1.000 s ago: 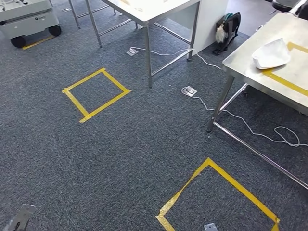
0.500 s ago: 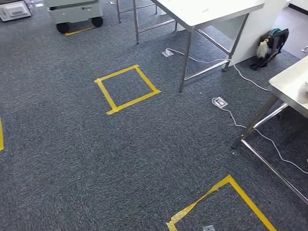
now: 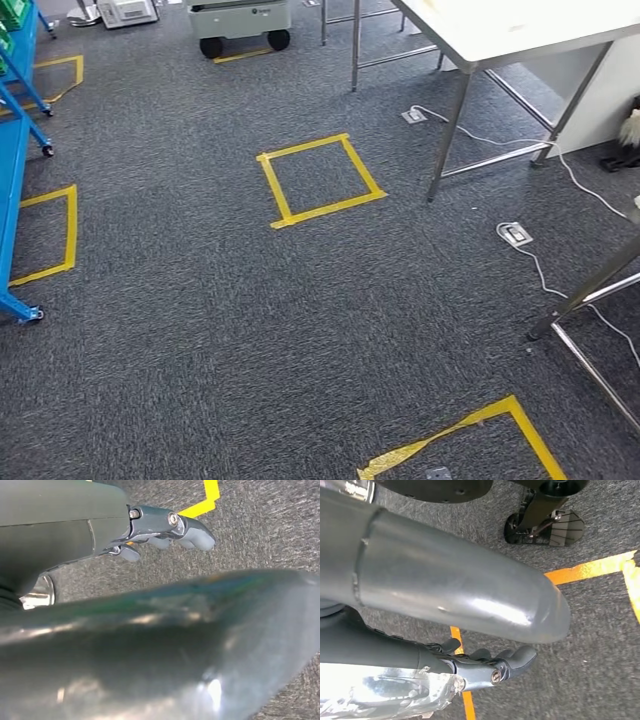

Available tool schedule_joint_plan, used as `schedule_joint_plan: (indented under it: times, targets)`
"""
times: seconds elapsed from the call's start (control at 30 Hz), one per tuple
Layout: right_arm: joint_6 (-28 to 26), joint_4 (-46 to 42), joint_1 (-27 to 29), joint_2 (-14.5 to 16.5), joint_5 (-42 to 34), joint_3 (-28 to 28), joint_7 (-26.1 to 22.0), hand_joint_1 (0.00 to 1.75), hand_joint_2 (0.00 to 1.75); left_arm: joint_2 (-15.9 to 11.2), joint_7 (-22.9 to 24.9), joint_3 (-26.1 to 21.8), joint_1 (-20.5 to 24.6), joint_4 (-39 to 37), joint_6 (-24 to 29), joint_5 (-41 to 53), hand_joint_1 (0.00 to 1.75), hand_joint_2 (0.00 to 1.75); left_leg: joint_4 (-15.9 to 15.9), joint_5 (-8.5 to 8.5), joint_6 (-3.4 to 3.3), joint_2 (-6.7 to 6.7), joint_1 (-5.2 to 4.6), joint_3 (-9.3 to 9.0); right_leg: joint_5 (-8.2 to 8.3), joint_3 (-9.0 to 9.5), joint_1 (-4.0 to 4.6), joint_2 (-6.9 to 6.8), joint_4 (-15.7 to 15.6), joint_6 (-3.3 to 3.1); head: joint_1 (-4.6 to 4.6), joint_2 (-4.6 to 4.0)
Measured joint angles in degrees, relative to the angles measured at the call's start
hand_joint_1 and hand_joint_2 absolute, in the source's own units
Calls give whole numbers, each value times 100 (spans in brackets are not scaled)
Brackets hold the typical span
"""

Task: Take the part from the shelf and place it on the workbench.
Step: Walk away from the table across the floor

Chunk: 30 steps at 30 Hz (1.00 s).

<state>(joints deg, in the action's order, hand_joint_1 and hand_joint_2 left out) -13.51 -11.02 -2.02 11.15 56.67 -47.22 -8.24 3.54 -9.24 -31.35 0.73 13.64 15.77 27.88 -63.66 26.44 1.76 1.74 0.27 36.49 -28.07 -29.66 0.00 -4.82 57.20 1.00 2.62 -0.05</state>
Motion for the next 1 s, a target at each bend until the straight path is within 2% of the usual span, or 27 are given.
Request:
schedule_joint_plan:
  times: [0.07,0.1,0.17,0.2,0.23,0.3,0.33,0.37,0.4,0.43,0.47,0.5,0.53,0.57,0.6,0.63,0.67,0.7,0.73,0.77,0.8,0.83,0.87,0.9,0.93,0.97,1.0]
  targets:
    - [-2,0,0,2,-9,-14,1,0,0,0,-82,1,45,0,6,40,0,0,586,-162,-59,212,-32,-321,-51,7,34,-128,7,56,-15,0]
    - [-3,0,-7,2,-12,-21,3,0,0,1,-109,1,69,0,10,62,0,0,684,-158,-90,242,-50,-368,-73,15,49,-189,3,84,-24,-1]
    - [-7,0,-30,2,-17,-33,9,0,0,2,-121,1,95,-1,14,104,0,0,708,-158,-162,92,-55,-361,-106,74,44,-282,-12,135,-36,0]
    - [-9,0,-41,2,-20,-38,13,0,0,10,-113,1,103,-2,14,119,0,0,721,-166,-194,27,-46,-368,-154,81,33,-216,33,166,-45,0]
    - [-12,0,-43,2,-23,-44,15,0,0,18,-97,1,118,-3,14,130,0,0,733,-179,-229,-39,-32,-373,-255,39,21,-77,179,193,-61,1]
    - [-21,0,-30,2,-27,-55,22,0,0,41,-52,3,163,-5,9,157,0,0,744,-193,-284,-179,-15,-374,-615,-272,1,296,864,231,-99,0]
    - [-26,0,-14,2,-28,-59,27,0,0,51,-30,5,184,-9,4,171,0,0,743,-193,-302,-260,-15,-369,-794,-479,-5,402,1290,237,-110,-1]
    - [-32,0,1,2,-28,-61,31,0,0,67,-9,8,194,-15,-2,185,0,0,742,-192,-309,-350,-15,-367,-894,-653,-7,453,1617,241,-116,-1]
    - [-40,0,13,2,-28,-62,35,0,0,83,13,9,194,-23,-9,196,0,0,739,-191,-311,-440,-14,-370,-879,-742,-10,473,1746,242,-121,-1]
    - [-49,0,18,2,-27,-63,34,0,0,101,32,10,185,-33,-13,201,0,0,736,-191,-306,-531,-11,-378,-737,-714,-18,492,1622,244,-121,-1]
    - [-60,0,18,2,-25,-64,34,0,0,118,47,11,175,-40,-16,204,0,0,732,-190,-294,-621,-4,-389,-508,-585,-34,536,1292,246,-122,-1]
    - [-71,0,17,2,-21,-64,33,0,0,131,56,13,167,-45,-21,207,0,0,727,-188,-275,-706,4,-395,-280,-413,-63,656,877,254,-122,-1]
    - [-81,1,18,2,-16,-64,33,0,0,140,59,14,169,-48,-25,210,0,0,707,-183,-246,-791,5,-387,-126,-244,-95,811,483,258,-121,0]
    - [-90,1,17,2,-13,-64,32,0,0,144,59,15,175,-48,-29,212,0,0,694,-187,-209,-866,9,-366,-49,-127,-114,939,224,251,-119,-1]
    - [-98,2,16,2,-9,-64,32,0,0,144,59,15,178,-49,-33,213,0,0,688,-199,-167,-936,15,-335,-44,-71,-119,1022,111,232,-118,-1]
    - [-105,2,13,0,-5,-64,31,0,0,144,59,15,173,-52,-36,213,0,0,688,-221,-122,-1006,24,-305,-59,-52,-107,1010,87,197,-117,0]
    - [-113,1,10,-2,2,-64,31,0,0,143,59,15,159,-56,-37,214,0,0,700,-240,-84,-1049,41,-282,-45,-48,-96,940,91,151,-116,-1]
    - [-120,1,8,-4,11,-65,30,0,0,143,59,14,143,-61,-40,215,0,0,677,-224,-55,-966,41,-257,-28,-39,-89,866,76,105,-111,0]
    - [-125,0,8,-5,20,-65,28,0,0,144,60,14,134,-65,-46,219,0,0,573,-154,-33,-805,32,-200,-10,-30,-83,786,53,60,-90,0]
    - [-127,0,11,-6,27,-65,27,0,0,147,60,15,140,-67,-52,227,0,0,358,-23,-18,-602,19,-93,3,-21,-77,699,30,22,-73,-1]
    - [-129,0,20,-7,31,-65,26,0,0,153,61,16,155,-68,-61,237,0,0,7,163,-6,-395,6,77,3,-16,-59,600,23,-4,-54,0]
    - [-131,0,31,-9,33,-65,27,0,0,157,61,17,173,-70,-68,246,0,0,-401,349,5,-296,6,276,-3,-17,-42,497,21,-25,-44,0]
    - [-133,0,39,-11,34,-66,30,0,0,160,61,18,184,-72,-73,253,0,0,-757,480,11,-259,9,447,-11,-18,-30,393,21,-37,-46,-1]
    - [-134,0,42,-14,35,-66,32,0,0,162,61,19,184,-73,-78,257,0,0,-964,517,13,-246,11,538,-18,-16,-22,295,21,-46,-44,-1]
    - [-136,0,37,-16,37,-66,34,0,0,162,62,19,175,-75,-81,260,0,0,-929,437,11,-238,11,509,-24,-12,-19,213,21,-48,-45,-1]
    - [-136,0,30,-17,38,-65,37,0,0,162,62,19,167,-76,-87,262,0,0,-677,273,4,-211,10,365,-31,-2,-18,138,21,-45,-44,-2]
    - [-136,0,24,-17,39,-65,41,0,0,162,63,20,163,-77,-92,265,0,0,-280,77,-9,-112,5,139,-41,14,-15,70,22,-34,-44,-1]
